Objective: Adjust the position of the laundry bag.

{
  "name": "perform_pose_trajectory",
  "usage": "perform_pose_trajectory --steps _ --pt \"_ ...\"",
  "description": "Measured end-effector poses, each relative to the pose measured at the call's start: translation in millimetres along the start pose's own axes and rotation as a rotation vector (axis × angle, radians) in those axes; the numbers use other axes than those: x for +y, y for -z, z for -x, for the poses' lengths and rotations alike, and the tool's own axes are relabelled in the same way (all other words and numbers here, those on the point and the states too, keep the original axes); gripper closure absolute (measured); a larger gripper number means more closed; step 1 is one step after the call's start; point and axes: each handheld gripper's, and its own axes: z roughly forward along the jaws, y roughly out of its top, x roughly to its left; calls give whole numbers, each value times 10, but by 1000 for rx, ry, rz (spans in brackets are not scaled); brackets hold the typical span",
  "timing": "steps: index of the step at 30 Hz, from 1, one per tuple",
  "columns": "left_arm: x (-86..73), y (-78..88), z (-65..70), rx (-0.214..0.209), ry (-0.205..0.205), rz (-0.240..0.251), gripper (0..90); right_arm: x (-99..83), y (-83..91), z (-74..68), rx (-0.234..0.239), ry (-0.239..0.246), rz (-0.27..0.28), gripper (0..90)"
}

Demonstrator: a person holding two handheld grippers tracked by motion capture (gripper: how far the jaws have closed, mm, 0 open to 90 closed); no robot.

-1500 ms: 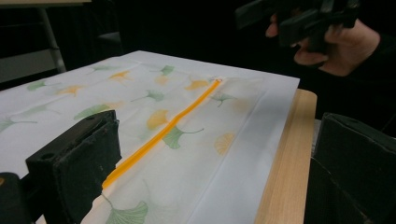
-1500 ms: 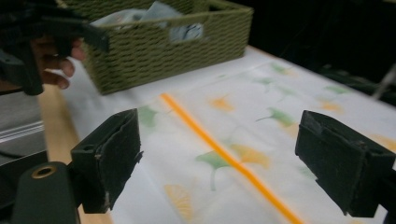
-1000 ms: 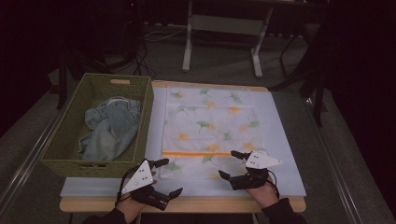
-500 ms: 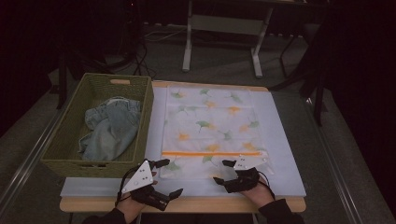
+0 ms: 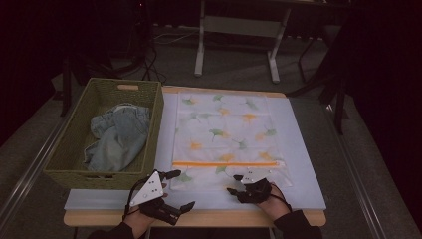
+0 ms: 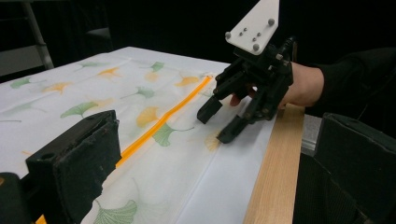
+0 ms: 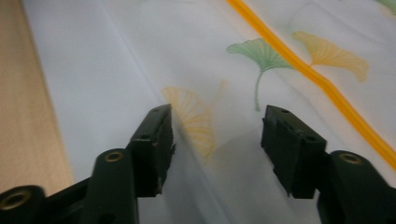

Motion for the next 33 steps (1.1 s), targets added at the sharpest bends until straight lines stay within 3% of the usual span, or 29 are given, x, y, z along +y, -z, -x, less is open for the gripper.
perform_pose_trajectory --steps 5,7,9,14,21,28,33 --pt "0 -2 2 -1 -3 -2 5 27 -25 29 -8 -11 -2 631" --pt "-1 -1 0 -1 -1 -3 5 50 -47 40 12 -22 -7 792" --pt "-1 -1 1 -1 -2 -3 5 62 -52 36 21 -19 -11 876" --pt "0 0 5 -2 -4 -1 5 82 -36 43 23 -23 -17 896" --pt "3 11 0 1 -3 2 5 151 104 4 42 -45 43 897" --pt "5 12 4 2 -6 1 5 167 195 -104 64 -41 63 897" --pt "5 16 -1 3 -5 3 5 145 182 -216 92 -23 40 897"
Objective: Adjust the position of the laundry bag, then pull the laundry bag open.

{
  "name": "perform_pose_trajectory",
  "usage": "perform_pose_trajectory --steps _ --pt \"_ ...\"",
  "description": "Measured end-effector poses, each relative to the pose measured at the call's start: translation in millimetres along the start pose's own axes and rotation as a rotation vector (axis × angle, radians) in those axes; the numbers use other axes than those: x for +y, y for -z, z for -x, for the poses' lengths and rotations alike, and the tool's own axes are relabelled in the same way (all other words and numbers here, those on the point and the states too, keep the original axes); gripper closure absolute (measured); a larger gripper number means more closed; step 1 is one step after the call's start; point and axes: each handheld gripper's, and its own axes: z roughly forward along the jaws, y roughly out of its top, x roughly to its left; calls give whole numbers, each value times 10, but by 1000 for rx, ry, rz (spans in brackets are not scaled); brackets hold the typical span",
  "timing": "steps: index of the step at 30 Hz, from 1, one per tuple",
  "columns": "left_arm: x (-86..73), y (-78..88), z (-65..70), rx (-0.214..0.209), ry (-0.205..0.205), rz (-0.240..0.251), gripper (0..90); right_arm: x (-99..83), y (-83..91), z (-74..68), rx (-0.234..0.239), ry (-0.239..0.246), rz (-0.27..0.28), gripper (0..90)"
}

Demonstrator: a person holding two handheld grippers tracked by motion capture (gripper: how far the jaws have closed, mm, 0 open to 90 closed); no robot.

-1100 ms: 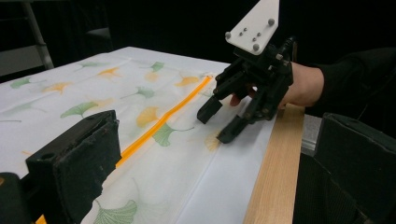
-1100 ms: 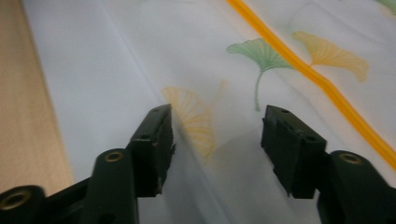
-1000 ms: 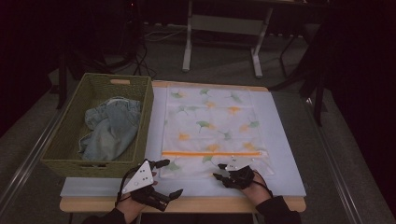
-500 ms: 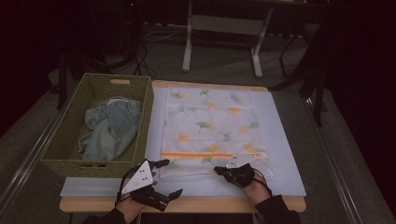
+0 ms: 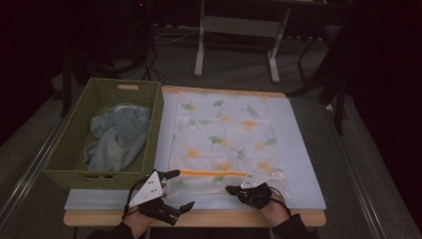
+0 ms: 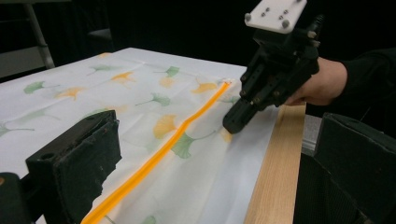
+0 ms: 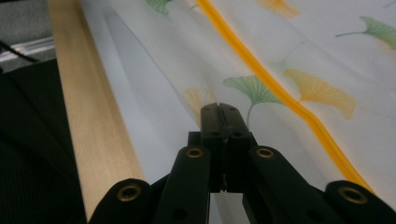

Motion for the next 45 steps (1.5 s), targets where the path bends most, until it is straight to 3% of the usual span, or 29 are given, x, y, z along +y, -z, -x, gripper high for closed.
perform_pose_trajectory --steps 9,13,16,17,19,20,22,26,28,33,37,38,41,45 --pt "-3 -5 6 -2 -3 -6 5 -50 -62 -35 32 -5 -44 895" --pt "-4 -8 9 -3 -5 -8 5 -52 -46 -19 40 -5 -36 692" --pt "-5 -8 8 -2 -3 -7 5 -37 7 -18 23 -9 -19 647" --pt "-6 -9 7 -2 -2 -7 5 -23 78 4 25 -23 7 575" --pt "-6 -10 8 -2 -2 -8 5 -13 116 9 12 -20 10 552" --pt "-6 -11 8 -2 -4 -9 5 -6 164 11 -17 -6 15 536" --pt "-7 -14 9 -3 -4 -9 5 6 275 50 -37 -32 10 538" --pt "-8 -18 8 -3 -6 -13 5 -8 420 74 -69 -31 42 545" --pt "-10 -21 8 -3 -5 -13 5 -39 547 143 -88 -68 58 507" --pt "-11 -25 9 -4 -4 -14 5 -106 686 213 -149 -91 42 471" --pt "-14 -27 5 -2 -3 -19 5 -174 825 281 -161 -128 29 529" --pt "-15 -29 5 -1 -3 -19 5 -209 892 329 -148 -162 25 533" --pt "-14 -30 8 -1 -3 -17 5 -273 1009 396 -161 -206 35 526" --pt "-17 -30 6 0 -3 -20 5 -335 1127 441 -200 -223 40 519"
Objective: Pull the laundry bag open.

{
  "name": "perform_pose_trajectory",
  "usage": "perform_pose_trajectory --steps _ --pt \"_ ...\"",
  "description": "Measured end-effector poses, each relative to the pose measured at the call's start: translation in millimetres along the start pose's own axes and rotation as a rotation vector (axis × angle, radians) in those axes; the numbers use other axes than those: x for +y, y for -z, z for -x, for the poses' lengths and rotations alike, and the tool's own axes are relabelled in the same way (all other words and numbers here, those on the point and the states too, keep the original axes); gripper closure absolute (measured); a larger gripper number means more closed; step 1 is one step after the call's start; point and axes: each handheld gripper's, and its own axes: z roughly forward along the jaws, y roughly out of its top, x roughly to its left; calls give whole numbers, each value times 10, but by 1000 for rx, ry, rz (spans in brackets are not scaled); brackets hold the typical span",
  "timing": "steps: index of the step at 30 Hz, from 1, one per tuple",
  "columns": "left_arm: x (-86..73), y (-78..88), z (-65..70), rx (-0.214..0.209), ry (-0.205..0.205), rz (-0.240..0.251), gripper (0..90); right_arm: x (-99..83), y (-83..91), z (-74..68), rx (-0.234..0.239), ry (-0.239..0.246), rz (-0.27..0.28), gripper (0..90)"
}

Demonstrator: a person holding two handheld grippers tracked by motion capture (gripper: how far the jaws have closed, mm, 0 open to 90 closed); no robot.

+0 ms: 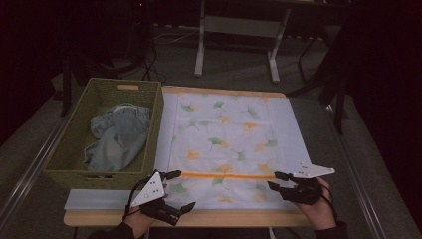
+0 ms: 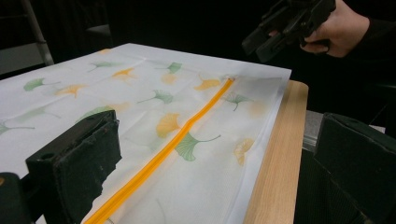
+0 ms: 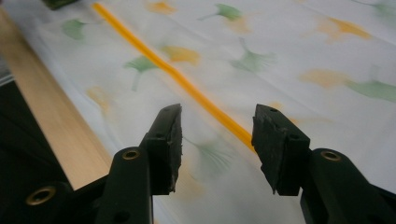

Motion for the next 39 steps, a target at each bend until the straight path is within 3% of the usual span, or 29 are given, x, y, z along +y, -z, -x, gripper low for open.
perform_pose_trajectory --steps 5,7,19,23,26,33,39 --pt "-1 -5 4 -2 1 -1 5 -130 218 228 -71 -45 2 520" --pt "-2 -6 4 -1 1 -1 5 -174 248 290 -77 -59 -3 522" --pt "-8 -13 -4 -5 6 -6 5 -411 279 602 -133 -149 -43 519" --pt "-10 -15 -2 -7 7 -6 5 -492 186 724 -122 -205 -55 515" --pt "-12 -18 -5 -8 8 -11 5 -500 119 741 -111 -213 -68 515" --pt "-17 -24 -4 -13 8 -10 5 -463 -138 778 -84 -215 -121 509" --pt "-20 -24 -3 -27 12 0 5 -424 -288 763 -93 -193 -175 510"
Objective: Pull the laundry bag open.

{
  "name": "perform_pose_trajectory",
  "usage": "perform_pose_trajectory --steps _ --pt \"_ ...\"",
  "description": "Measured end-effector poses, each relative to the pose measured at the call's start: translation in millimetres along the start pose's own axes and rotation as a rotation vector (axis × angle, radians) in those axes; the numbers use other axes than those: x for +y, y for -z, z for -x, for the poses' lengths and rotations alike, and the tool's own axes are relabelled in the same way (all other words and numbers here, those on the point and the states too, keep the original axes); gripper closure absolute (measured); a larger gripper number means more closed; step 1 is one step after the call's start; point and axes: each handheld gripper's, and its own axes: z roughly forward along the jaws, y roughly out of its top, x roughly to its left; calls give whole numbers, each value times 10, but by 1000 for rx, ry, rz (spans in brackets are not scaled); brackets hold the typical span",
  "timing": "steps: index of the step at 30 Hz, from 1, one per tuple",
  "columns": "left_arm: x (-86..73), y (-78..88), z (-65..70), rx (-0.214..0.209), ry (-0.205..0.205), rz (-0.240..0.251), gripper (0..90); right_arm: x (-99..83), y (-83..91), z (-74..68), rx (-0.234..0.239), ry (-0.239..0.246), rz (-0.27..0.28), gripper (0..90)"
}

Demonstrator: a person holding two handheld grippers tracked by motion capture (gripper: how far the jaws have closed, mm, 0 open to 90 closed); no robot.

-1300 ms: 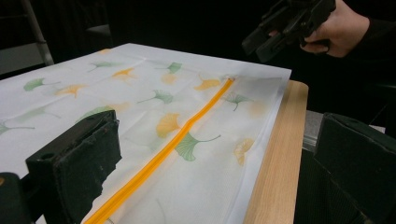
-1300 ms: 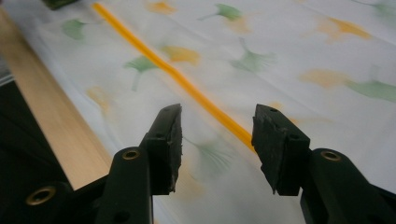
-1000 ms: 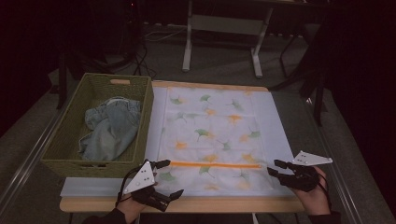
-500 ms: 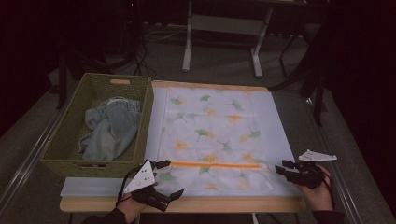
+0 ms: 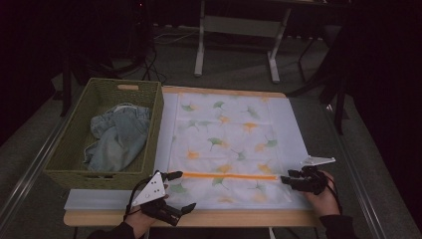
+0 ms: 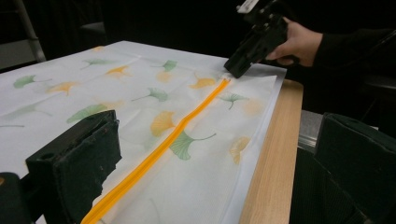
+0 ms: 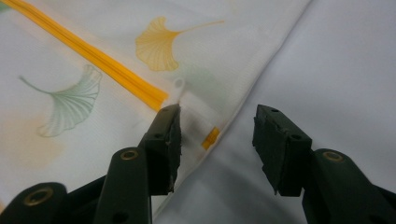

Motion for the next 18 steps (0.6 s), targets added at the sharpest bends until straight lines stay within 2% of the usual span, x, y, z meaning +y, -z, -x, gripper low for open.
perform_pose_trajectory --steps 3,4,5,6,7,11,12,17,18 --pt "0 4 2 3 -8 0 5 30 -26 -46 -38 32 -29 543" --pt "-2 -2 4 13 -28 -1 5 44 -32 -75 -34 43 -40 612" --pt "-2 -2 4 13 -28 -1 5 44 -32 -75 -34 43 -40 612" --pt "-3 -6 9 14 -36 -1 5 58 -35 -89 -24 45 -50 684" --pt "-4 -10 14 16 -44 -3 5 58 -35 -89 -24 45 -50 684" --pt "-7 -36 42 16 -61 -10 5 92 -46 -106 -6 32 -72 800" --pt "-10 -43 44 12 -52 -15 5 95 -50 -102 9 23 -70 831" --pt "-4 -66 32 -3 5 -38 5 99 -42 -93 27 -12 -61 844" --pt "-4 -66 32 -3 5 -38 5 99 -42 -93 27 -12 -61 844"
